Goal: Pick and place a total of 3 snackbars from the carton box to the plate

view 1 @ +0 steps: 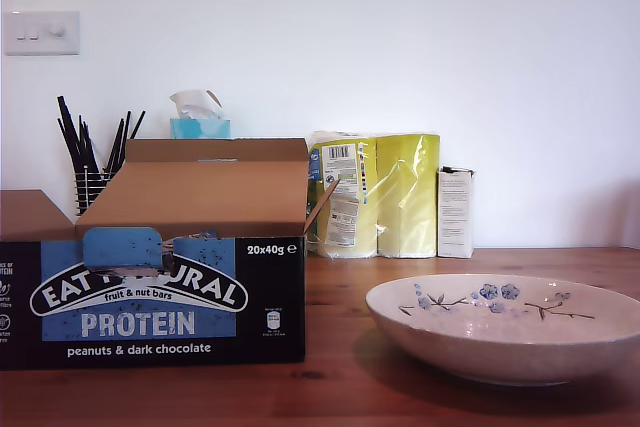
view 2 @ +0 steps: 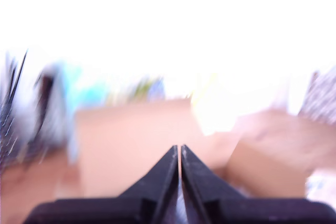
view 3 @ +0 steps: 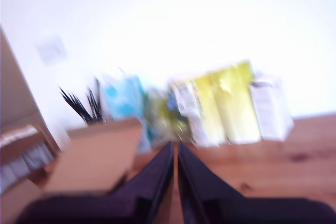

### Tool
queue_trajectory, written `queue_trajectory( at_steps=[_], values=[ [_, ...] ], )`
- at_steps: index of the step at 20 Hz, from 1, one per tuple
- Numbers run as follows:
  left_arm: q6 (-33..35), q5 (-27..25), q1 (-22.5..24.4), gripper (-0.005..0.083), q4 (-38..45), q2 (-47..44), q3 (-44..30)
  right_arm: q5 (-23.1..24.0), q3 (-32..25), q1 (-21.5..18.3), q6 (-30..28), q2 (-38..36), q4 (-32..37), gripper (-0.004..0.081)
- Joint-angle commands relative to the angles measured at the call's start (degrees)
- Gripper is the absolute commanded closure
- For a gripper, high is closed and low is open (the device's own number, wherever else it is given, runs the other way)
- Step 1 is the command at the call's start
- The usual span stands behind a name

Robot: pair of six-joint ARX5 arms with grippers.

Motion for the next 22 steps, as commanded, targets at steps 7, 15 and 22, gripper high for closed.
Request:
queue_trajectory(
  at_steps=[7,15,22],
  values=[
    [0.2,4.6,0.0,0.0793,-16.8,9.1,14.4,-9.6,18.3,0.2,-2.5,7.0,-20.4,0.0783],
    [1.6,11.3,0.0,0.0793,-23.7,29.4,26.7,-15.3,36.9,0.3,-4.3,24.6,-40.1,0.0783],
    [2.0,12.0,-1.2,0.0793,-24.2,42.0,32.8,-1.0,56.4,2.9,-18.0,40.1,-66.5,0.0783]
  ],
)
